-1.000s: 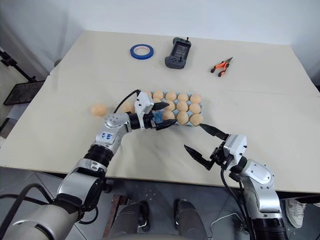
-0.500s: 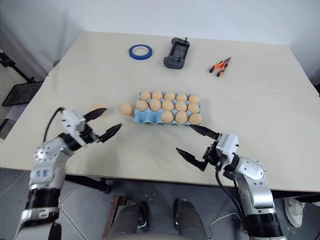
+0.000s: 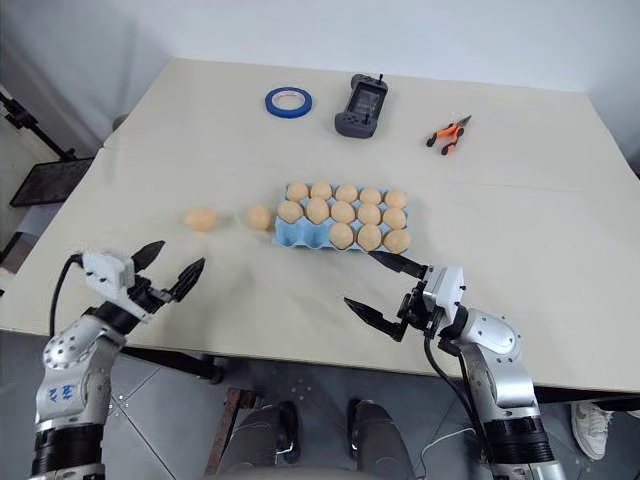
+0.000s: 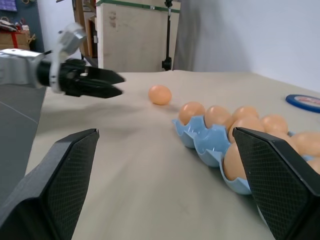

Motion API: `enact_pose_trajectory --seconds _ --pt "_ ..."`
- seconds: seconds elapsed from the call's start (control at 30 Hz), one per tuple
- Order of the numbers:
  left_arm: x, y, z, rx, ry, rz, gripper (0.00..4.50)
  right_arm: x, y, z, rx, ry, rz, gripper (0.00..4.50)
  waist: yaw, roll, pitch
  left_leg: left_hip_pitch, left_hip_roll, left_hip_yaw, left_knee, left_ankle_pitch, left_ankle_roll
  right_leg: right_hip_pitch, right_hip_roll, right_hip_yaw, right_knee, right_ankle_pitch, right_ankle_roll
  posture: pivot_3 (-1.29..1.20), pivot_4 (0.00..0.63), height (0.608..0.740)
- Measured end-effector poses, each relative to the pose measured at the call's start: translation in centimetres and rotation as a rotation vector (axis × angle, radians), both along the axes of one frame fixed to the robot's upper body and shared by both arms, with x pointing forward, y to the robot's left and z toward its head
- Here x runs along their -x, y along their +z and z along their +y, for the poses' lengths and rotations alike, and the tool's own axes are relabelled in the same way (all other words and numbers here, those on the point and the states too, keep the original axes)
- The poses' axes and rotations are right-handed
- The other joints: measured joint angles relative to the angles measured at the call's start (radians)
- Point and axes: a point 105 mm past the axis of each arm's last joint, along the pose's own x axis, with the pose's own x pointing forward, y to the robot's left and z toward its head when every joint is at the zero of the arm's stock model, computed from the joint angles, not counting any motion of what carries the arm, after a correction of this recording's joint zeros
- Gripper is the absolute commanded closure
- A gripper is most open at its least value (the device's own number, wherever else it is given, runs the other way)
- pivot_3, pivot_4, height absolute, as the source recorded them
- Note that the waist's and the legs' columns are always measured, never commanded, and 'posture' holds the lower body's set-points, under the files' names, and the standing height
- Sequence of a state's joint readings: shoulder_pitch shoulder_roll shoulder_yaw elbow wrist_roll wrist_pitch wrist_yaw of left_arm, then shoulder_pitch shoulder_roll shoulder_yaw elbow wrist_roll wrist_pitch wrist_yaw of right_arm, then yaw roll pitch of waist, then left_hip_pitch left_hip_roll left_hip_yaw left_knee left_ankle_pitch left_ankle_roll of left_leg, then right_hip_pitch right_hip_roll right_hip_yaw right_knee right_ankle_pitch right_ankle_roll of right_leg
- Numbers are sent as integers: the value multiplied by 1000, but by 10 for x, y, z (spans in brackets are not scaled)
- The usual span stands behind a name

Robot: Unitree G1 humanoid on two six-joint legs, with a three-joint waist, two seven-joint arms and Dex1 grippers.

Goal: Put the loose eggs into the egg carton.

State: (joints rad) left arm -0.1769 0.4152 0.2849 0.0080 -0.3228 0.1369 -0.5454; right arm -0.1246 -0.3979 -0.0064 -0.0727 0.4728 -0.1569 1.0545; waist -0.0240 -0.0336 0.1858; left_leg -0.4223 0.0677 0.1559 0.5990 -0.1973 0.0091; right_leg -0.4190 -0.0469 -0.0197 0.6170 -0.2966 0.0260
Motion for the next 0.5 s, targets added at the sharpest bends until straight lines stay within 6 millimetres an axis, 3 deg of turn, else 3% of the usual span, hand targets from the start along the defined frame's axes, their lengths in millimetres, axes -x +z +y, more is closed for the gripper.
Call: enact_pose_trajectory --seconds 0.2,0.5 --pt "-39 23 -41 -39 -116 -3 22 -1 1 -2 6 -7 -7 0 -10 0 0 2 0 2 0 0 0 -1 1 1 3 7 13 0 150 740" --pt "-88 11 -50 -11 -16 112 22 1 -5 -8 2 -55 10 0 -6 0 0 0 0 1 6 2 -1 -4 3 1 10 7 13 0 150 740"
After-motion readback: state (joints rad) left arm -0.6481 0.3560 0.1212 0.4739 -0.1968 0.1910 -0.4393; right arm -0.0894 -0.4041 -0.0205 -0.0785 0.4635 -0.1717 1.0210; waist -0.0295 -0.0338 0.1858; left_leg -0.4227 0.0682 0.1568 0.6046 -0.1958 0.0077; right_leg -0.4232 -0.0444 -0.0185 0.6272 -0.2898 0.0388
